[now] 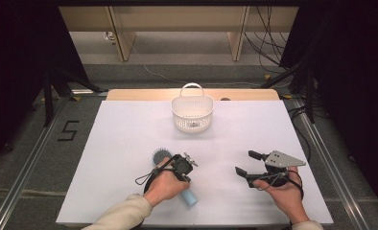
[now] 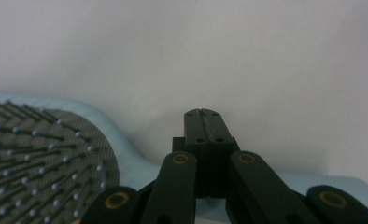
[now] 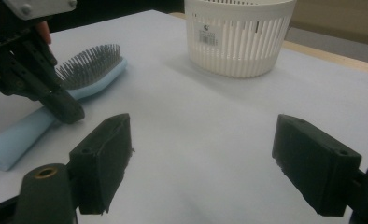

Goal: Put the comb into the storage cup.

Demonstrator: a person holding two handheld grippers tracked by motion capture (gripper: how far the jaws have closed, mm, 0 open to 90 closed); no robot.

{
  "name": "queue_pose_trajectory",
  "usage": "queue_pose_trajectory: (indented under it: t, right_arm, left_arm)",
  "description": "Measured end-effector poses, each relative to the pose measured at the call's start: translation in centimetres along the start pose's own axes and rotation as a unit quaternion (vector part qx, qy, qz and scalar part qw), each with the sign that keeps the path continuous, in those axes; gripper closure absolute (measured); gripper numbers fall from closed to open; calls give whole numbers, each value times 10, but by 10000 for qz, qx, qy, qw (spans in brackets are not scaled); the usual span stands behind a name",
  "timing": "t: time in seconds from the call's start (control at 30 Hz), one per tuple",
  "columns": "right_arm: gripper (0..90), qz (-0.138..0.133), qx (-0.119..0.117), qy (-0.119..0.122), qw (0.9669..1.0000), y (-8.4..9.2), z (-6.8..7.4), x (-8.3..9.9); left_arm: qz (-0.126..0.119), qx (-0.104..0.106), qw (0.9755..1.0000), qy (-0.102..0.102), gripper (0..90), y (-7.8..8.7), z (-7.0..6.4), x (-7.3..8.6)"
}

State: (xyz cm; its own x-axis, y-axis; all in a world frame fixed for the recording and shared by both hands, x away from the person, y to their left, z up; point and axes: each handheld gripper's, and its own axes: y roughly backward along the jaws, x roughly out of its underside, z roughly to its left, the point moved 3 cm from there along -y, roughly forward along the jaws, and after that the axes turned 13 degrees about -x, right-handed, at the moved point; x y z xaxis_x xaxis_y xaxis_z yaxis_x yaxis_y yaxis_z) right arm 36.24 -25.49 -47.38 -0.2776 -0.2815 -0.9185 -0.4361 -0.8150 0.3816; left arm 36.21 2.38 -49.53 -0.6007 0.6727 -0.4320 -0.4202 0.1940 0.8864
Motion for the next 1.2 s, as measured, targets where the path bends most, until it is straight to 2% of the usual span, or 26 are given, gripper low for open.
queue_pose_trajectory:
  t: [0.07, 0.13, 0.43, 0.6, 0.87, 1.03, 1.2]
  right_arm:
    - [209, 8, 5, 14, 10000, 0, 0, 0]
    - [209, 1, 3, 0, 10000, 0, 0, 0]
    - [208, 17, 16, 7, 10000, 0, 0, 0]
    - [208, 8, 15, -8, 10000, 0, 0, 0]
    - [209, 5, 27, -9, 10000, 0, 0, 0]
    - [208, 8, 17, -5, 10000, -1, 0, 0]
    - [208, 1, 31, -10, 10000, 0, -1, 0]
  left_arm:
    - [34, 43, 10000, -20, 898, 3, 1, 7]
    - [44, 77, 9999, -137, 897, 7, 4, 15]
    - [147, 166, 9996, -197, 896, 21, 15, 50]
    - [236, 199, 9994, -130, 896, 27, 24, 66]
    - [371, 88, 9993, 12, 896, 34, 43, 88]
    - [413, 72, 9991, 118, 896, 36, 54, 96]
    - [394, 30, 9991, 171, 897, 36, 60, 101]
